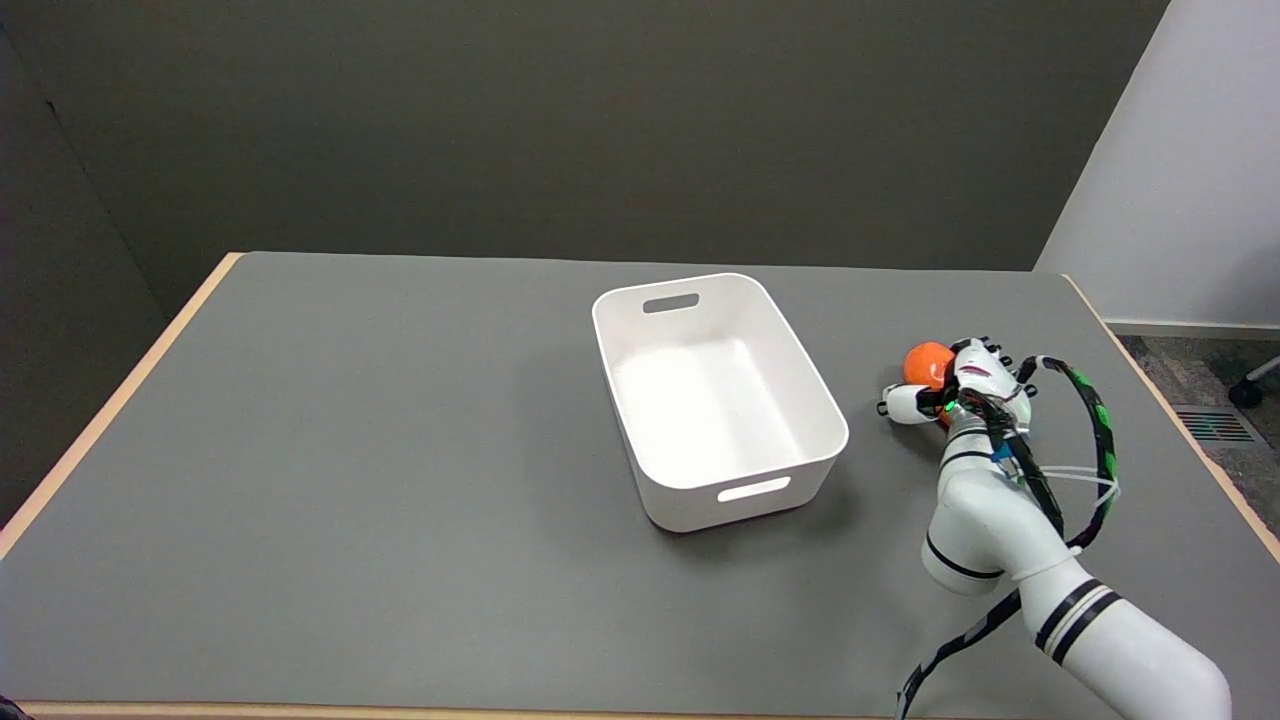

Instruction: Pick up mango.

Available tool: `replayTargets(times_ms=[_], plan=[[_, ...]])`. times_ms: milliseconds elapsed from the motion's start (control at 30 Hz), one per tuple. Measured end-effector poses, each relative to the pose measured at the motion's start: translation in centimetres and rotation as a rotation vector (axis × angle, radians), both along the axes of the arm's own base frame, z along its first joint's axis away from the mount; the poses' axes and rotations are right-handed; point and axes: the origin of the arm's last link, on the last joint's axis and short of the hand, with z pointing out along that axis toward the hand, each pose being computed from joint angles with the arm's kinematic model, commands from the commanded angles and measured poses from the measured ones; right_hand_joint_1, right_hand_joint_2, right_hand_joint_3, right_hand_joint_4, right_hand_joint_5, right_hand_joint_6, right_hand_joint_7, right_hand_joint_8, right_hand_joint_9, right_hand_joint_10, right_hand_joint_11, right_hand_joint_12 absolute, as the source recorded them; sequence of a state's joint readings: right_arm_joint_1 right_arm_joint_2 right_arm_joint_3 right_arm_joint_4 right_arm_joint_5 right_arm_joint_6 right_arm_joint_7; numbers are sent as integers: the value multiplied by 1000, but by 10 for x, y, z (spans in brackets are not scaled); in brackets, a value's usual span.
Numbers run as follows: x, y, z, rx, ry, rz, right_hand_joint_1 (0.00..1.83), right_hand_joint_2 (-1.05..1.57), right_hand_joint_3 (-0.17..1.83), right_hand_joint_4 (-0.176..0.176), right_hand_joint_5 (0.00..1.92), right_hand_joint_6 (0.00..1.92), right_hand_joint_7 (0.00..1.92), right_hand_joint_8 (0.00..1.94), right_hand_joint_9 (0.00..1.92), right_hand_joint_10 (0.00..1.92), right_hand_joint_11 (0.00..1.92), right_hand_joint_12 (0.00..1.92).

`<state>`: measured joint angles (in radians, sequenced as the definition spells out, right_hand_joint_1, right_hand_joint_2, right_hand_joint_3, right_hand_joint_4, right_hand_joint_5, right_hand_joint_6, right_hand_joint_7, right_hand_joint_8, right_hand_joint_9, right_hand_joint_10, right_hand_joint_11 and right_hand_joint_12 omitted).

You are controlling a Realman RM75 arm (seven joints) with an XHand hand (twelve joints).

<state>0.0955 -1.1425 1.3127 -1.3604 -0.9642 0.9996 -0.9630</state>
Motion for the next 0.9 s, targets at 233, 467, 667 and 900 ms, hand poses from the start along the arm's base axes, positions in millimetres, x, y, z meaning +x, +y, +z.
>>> replayTargets(times_ms=[233,467,667,900], plan=[[3,0,0,20,44,-3,1116,1309,180,-176,484,1509,566,1941,587,1921,74,1921],[13,0,-3,50,64,52,1105,1314,198,-176,437,1582,587,1938,644,1921,120,1921],[32,-1,-5,77,48,186,1106,1349,122,-176,426,1583,598,1920,697,1921,207,1921],[72,-5,-19,160,14,414,1117,1297,202,-176,439,1582,631,1883,739,1921,322,1921]])
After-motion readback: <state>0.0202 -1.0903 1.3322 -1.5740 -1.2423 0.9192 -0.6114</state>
